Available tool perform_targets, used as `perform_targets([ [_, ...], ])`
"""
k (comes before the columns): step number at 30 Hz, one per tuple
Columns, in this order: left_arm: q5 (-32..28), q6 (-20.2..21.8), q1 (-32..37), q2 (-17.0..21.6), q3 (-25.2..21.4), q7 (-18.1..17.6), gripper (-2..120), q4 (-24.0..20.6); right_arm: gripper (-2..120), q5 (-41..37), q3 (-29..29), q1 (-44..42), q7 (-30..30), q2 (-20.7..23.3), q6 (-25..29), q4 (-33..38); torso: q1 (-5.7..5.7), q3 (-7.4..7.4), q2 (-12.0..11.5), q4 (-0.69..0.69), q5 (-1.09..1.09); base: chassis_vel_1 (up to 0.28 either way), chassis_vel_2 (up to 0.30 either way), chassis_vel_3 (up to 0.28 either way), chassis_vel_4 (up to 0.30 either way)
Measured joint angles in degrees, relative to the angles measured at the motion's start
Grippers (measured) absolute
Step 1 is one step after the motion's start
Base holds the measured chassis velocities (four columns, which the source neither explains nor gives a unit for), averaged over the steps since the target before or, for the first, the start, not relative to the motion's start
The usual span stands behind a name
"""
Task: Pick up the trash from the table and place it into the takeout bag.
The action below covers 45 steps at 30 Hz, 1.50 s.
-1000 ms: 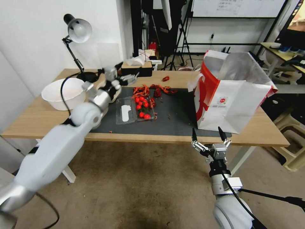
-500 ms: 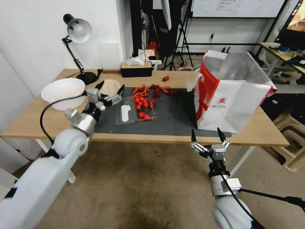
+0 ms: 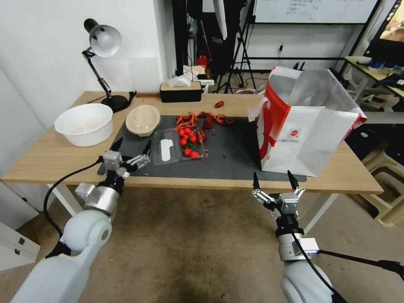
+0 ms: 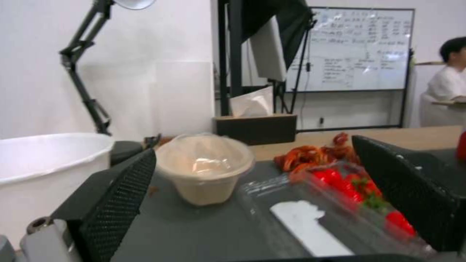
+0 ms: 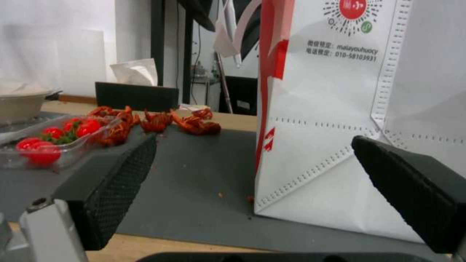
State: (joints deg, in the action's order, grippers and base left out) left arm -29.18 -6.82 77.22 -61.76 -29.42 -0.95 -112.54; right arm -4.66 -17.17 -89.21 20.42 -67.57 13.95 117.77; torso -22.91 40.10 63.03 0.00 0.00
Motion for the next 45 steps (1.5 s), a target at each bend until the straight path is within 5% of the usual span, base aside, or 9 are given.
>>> perform_targets([
  [17, 6.78, -5.62, 10.35, -4.66, -4.01, -1.44, 100, -0.27, 100, 0.61, -0.35, -1.24, 0.17, -0.73, 0.44, 0.17, 0.0, 0.0, -0.01, 0.0, -0.01, 0.0, 0.0, 0.0, 0.0],
  [28, 8.01, -5.92, 9.78, -4.46, -3.09, -1.41, 100, -0.01, 100, 0.61, -0.39, -1.4, 0.2, -0.78, 0.6, 0.21, 0.0, 0.0, 0.0, 0.0, 0.0, 0.0, 0.0, 0.0, 0.0],
  [37, 14.31, -5.02, 3.46, -1.47, -0.42, -0.88, 100, 2.91, 100, 0.64, -0.41, -1.32, 0.21, -0.83, 0.66, 0.13, -0.01, 0.01, -0.01, -0.01, 0.0, 0.0, 0.0, 0.0, 0.0],
  [45, 21.64, -4.24, -5.25, 6.19, 3.64, 3.18, 100, 10.19, 100, 0.65, 0.13, -0.15, 0.16, -0.39, 0.26, -0.18, -0.01, 0.01, -0.01, 0.02, -0.02, 0.0, 0.0, 0.0, 0.0],
])
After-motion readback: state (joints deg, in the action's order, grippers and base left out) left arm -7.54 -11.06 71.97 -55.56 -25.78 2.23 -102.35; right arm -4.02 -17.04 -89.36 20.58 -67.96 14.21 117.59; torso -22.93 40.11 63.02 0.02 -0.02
